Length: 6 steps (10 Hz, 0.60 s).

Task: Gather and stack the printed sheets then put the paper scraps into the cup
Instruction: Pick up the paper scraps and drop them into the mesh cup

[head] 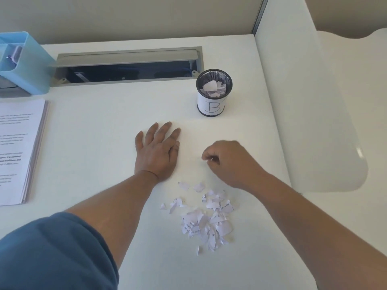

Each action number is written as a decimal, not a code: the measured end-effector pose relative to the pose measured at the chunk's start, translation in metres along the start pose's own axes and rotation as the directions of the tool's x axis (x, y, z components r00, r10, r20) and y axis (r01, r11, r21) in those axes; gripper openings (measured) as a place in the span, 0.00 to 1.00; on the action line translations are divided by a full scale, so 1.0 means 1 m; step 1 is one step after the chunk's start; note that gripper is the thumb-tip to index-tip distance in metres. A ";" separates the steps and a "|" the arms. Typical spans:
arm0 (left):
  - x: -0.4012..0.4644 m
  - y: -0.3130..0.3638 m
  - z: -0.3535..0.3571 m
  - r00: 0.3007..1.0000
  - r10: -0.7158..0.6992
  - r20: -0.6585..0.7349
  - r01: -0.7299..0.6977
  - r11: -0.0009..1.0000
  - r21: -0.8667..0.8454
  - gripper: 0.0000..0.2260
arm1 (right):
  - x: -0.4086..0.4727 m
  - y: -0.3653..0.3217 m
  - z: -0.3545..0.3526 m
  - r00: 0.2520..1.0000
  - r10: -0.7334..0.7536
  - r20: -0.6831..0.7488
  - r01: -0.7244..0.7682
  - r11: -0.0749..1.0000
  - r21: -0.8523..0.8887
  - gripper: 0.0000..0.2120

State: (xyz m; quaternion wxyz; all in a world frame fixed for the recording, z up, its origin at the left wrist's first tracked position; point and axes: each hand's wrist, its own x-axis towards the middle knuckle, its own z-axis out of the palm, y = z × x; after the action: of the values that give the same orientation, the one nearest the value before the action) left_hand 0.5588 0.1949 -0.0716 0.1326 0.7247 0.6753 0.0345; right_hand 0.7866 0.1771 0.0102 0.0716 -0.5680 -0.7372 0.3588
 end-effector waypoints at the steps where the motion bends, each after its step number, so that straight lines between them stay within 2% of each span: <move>1: 0.000 0.001 0.000 1.000 -0.003 -0.002 0.003 1.000 0.007 0.21 | -0.016 0.000 0.012 0.995 0.034 0.095 -0.024 0.994 -0.108 0.10; 3: 0.000 -0.002 0.004 1.000 0.009 -0.012 -0.009 1.000 0.008 0.22 | -0.060 0.007 0.021 0.957 0.151 0.248 -0.099 0.973 -0.209 0.19; 4: 0.001 -0.003 0.004 1.000 0.010 -0.014 -0.010 1.000 0.017 0.22 | -0.074 0.013 0.032 0.954 0.146 0.261 -0.081 0.966 -0.246 0.20; 6: 0.000 -0.002 0.002 1.000 0.005 -0.011 -0.004 1.000 0.024 0.22 | -0.076 0.017 0.046 0.981 0.112 0.160 -0.092 0.987 -0.129 0.15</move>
State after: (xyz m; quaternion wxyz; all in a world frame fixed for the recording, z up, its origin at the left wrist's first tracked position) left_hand 0.5578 0.1947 -0.0741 0.1200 0.7275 0.6748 0.0305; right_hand 0.8024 0.0910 -0.0104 -0.0434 -0.5765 -0.7308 0.3630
